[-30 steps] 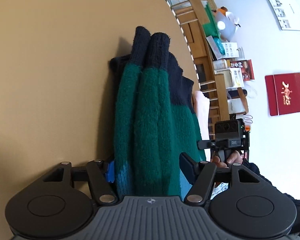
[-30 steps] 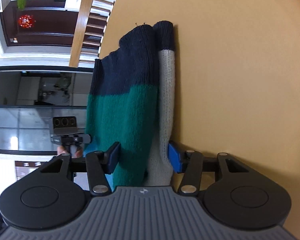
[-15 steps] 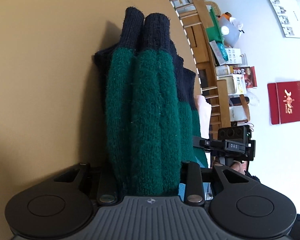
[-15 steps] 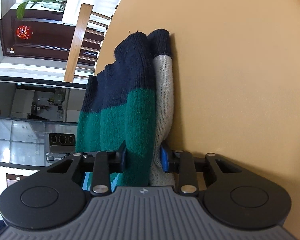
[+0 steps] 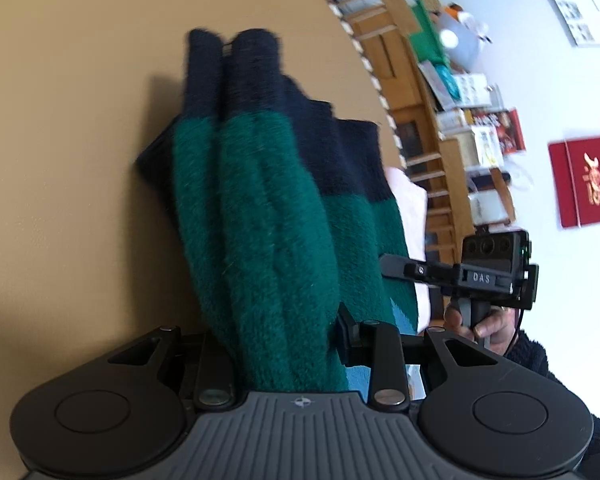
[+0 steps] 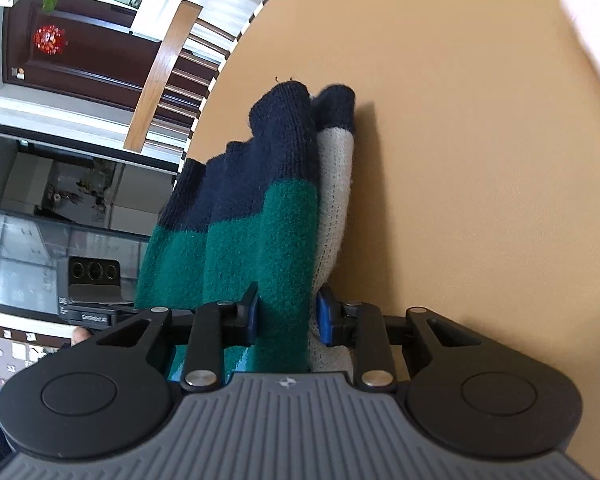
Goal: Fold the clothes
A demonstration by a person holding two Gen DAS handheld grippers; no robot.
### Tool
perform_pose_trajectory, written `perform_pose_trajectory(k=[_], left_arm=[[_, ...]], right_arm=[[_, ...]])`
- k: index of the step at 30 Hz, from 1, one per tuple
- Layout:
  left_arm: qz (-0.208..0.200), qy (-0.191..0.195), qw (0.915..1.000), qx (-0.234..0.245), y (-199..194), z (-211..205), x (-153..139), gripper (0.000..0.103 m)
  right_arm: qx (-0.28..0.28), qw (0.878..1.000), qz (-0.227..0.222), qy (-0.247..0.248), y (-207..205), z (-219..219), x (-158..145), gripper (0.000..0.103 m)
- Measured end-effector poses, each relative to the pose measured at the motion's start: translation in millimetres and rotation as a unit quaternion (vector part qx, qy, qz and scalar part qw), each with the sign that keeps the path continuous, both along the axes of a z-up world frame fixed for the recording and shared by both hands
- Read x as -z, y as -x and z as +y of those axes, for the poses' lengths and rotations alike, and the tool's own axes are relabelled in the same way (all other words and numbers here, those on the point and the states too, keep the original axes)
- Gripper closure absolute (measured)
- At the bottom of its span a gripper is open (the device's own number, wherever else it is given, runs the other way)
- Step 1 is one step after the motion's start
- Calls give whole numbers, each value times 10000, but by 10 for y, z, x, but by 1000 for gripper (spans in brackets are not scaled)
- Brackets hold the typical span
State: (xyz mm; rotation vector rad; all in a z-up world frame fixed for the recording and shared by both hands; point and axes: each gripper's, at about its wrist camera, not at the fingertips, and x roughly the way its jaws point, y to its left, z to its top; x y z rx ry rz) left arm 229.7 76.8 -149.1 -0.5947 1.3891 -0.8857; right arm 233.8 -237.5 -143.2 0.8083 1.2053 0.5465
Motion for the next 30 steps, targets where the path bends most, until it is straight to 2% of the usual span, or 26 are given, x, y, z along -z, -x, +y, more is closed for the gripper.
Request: perform_pose_trajectory(k=[7, 12, 16, 19, 23, 27, 30], left_arm=[[-197, 426, 9986, 241, 214, -647, -403, 69], [-307, 617, 9965, 481, 318, -1390, -747, 69], [-534, 581, 9953, 562, 438, -2003, -991, 69], [-651, 551, 9949, 545, 585, -2456, -1073, 69], [-636, 574, 9957, 365, 784, -2949, -1033, 69], [-575, 504, 9970, 111, 896, -3297, -929, 69], [-534, 399, 9978, -37, 921, -3373, -839, 69]], right_arm=[[267, 9983, -387, 335, 341, -485, -625, 75], [475, 9934, -670, 805, 584, -950, -1168, 75], [493, 9900, -747, 1090, 687, -1408, -1422, 75], [452, 9883, -716, 1265, 740, -1775, -1496, 75], [406, 9869, -647, 1422, 806, -2281, -1505, 75], [241, 9857, -596, 1558, 811, -2673, -1460, 75], [102, 9855, -556, 1601, 767, -2857, -1379, 75]])
